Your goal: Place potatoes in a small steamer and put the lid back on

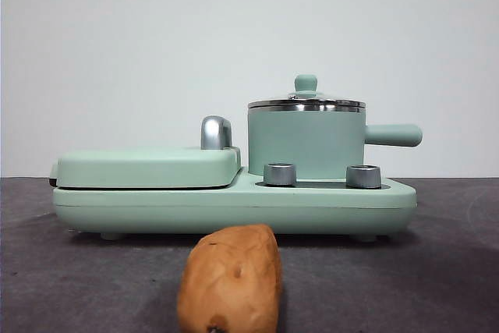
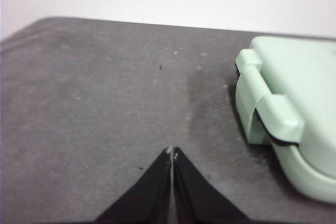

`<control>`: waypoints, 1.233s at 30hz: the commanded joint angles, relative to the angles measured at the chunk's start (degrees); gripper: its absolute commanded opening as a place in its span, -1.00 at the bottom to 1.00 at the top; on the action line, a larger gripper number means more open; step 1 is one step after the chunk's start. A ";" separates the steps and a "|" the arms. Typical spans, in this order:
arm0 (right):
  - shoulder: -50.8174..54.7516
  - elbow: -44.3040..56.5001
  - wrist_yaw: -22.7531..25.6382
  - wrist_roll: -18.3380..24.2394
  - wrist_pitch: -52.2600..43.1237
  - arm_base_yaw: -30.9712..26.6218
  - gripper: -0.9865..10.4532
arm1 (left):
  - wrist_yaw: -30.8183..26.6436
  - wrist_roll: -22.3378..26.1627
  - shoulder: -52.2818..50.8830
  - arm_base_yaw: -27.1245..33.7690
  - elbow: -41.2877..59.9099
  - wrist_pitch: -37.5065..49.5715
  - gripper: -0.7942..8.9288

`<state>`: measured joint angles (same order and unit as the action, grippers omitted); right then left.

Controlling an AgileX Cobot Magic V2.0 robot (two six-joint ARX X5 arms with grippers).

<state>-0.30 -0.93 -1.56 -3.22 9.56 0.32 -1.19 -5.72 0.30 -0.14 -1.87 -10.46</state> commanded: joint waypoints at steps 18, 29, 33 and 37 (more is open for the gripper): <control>-6.91 -23.67 -10.01 -22.67 14.10 0.00 -0.81 | 8.02 -19.69 12.66 -2.43 -20.90 -6.88 -0.82; -23.45 -44.76 -28.04 -15.74 25.66 0.00 -0.81 | 27.15 -13.33 33.44 -2.62 -45.94 -18.29 -0.82; -28.83 -50.62 -34.32 -11.06 30.23 0.00 -0.81 | 34.01 -7.93 39.93 -3.45 -53.09 -24.00 -0.82; -32.24 -53.81 -40.13 -7.85 32.81 0.00 -0.81 | 39.52 -3.26 45.07 -4.79 -58.45 -28.65 -0.82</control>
<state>-32.12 -53.89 -40.69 -13.89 42.26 0.32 37.28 -12.64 44.91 -4.75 -58.63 -39.29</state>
